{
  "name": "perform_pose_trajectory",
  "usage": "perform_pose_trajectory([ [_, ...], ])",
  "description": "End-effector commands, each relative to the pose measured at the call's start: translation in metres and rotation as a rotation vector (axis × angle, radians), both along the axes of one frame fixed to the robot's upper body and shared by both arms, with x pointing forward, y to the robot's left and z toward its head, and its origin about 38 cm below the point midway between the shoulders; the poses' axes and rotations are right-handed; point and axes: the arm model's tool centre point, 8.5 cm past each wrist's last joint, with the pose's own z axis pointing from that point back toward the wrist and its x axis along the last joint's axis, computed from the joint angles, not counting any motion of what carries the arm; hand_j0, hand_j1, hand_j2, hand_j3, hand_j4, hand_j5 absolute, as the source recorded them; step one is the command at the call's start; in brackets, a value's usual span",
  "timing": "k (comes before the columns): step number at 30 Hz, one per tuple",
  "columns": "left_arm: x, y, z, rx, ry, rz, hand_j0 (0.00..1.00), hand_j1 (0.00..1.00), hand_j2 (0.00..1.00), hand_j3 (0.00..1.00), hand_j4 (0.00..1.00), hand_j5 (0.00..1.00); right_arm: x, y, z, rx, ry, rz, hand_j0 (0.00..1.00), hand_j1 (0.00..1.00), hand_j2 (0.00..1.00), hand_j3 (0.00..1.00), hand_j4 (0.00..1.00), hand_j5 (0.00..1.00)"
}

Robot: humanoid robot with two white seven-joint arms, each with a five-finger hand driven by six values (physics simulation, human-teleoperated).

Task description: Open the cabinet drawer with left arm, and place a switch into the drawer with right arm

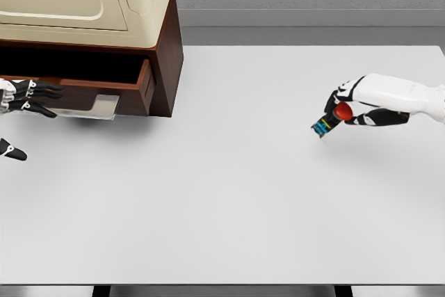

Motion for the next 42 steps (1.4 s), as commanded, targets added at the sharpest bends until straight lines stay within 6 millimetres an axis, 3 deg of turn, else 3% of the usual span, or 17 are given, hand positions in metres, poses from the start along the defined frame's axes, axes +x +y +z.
perform_pose_trajectory([
  [1,-0.001,0.006,-0.012,0.088,0.010,0.000,1.00,1.00,1.00,1.00,1.00,1.00,0.000,0.008,-0.006,0.015,0.017,0.014,0.51,0.51,0.51,0.51,0.51,0.51],
  [20,-0.015,0.019,-0.028,0.105,0.105,0.046,1.00,1.00,1.00,1.00,1.00,1.00,0.018,0.068,0.005,0.016,-0.037,0.146,0.49,0.49,0.49,0.49,0.49,0.49],
  [42,-0.015,0.020,-0.027,0.109,0.104,0.049,1.00,1.00,1.00,1.00,1.00,1.00,0.031,0.129,0.034,-0.052,-0.143,0.285,0.47,0.47,0.47,0.47,0.47,0.47],
])
